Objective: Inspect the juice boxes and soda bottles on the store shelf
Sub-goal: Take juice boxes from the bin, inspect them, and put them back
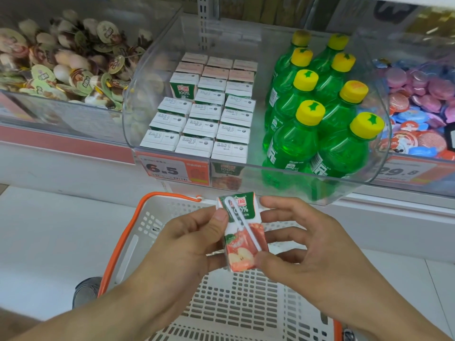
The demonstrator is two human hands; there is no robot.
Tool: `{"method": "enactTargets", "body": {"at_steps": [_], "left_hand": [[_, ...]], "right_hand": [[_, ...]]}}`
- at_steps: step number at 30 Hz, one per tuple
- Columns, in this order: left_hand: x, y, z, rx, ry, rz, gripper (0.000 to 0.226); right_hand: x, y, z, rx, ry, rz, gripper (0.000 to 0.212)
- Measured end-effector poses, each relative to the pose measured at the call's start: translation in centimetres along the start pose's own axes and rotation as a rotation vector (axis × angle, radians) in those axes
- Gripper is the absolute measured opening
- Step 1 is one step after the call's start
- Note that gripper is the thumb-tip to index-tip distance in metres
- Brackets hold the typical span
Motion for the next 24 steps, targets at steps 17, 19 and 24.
{"method": "enactTargets", "body": {"at_steps": [17,19,24], "left_hand": [[-0.7,-0.5,1.0,0.034,0.42,0.162,0.078],[0.0,-1.3,2.5,0.201,0.726,0.13,0.069],[1.3,-1.8,2.9,0.377,1.009,-0.047,0.053]], "right_hand": [[-0.4,-0.3,-0.6,-0.098,-0.135,0.008,0.031],[-1.1,-0.3,-0.6,-0.08,-0.124,0.054,0.029],[-0.8,-0.7,-1.1,-0.101,-0.07,0.07,0.041]]}}
Point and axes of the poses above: each hand's wrist, its own y-axis towards the middle knuckle, its own x-axis out of the palm, z = x × y, the point moved 4 cm from there along y, towards the middle knuckle, and after that the axes turned 15 degrees about -z, right-handed, at the moved point
